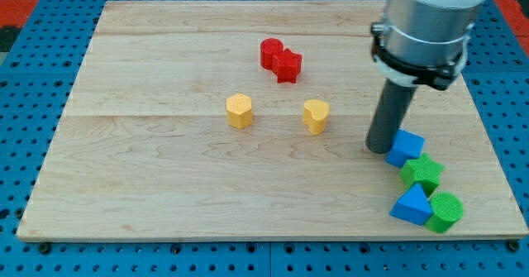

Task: Move your hand to the top center

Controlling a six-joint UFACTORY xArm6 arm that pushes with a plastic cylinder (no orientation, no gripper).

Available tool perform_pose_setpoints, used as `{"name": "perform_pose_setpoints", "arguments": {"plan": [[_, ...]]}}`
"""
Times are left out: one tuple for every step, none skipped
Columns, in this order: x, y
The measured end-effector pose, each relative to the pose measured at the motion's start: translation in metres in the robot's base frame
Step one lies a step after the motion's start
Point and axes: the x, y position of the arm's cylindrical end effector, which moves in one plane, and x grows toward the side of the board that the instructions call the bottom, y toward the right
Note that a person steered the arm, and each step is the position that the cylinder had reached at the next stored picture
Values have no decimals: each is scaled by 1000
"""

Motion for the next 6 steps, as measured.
{"name": "perform_pose_setpoints", "arguments": {"plan": [[3, -3], [-46, 32], [-114, 31], [-171, 8], [-226, -46], [-265, -122]]}}
